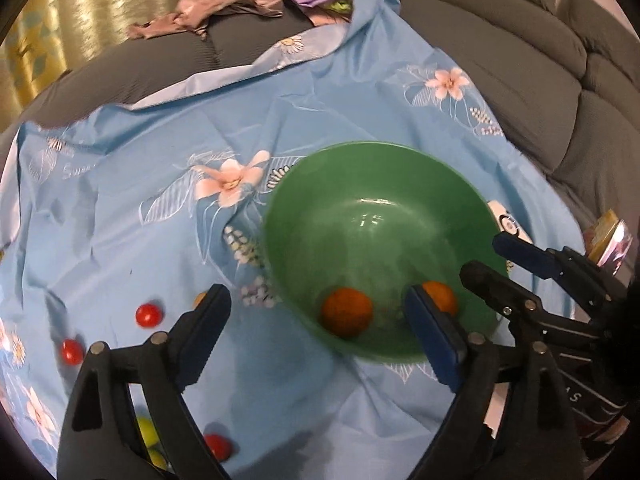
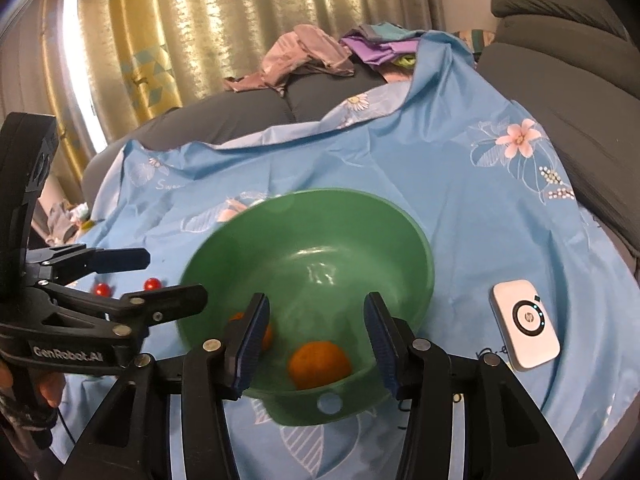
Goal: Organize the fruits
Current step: 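Open both grippers to drop the mandarins and lift away from the bowl, then grasp the yellow-green plum with the left gripper while the right gripper approaches the green plum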
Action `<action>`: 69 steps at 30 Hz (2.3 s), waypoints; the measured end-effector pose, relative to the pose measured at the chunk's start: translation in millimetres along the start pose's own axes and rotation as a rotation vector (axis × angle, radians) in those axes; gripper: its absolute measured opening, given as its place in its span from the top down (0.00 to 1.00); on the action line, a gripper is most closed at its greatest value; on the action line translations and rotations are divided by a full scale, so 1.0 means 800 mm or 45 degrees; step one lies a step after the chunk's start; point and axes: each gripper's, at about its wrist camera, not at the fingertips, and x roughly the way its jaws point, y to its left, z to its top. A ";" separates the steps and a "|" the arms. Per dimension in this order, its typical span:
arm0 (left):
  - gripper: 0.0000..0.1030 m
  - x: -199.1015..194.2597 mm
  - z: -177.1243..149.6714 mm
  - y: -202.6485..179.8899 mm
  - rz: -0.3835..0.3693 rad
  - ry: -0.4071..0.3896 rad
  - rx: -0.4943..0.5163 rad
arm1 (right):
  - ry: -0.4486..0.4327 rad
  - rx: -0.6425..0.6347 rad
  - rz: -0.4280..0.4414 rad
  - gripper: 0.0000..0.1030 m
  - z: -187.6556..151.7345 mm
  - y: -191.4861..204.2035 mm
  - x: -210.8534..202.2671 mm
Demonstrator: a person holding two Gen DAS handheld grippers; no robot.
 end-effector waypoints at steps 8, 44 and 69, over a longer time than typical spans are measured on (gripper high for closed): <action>0.13 -0.056 -0.037 0.060 -0.098 -0.053 -0.306 | -0.001 -0.066 0.062 0.52 0.000 0.038 -0.018; 0.01 -0.146 -0.192 0.168 0.190 -0.130 -0.433 | 0.142 -0.354 0.364 0.52 -0.031 0.190 -0.020; 0.34 -0.053 -0.192 0.176 0.258 0.124 -0.344 | 0.331 -0.327 0.522 0.52 -0.040 0.219 0.050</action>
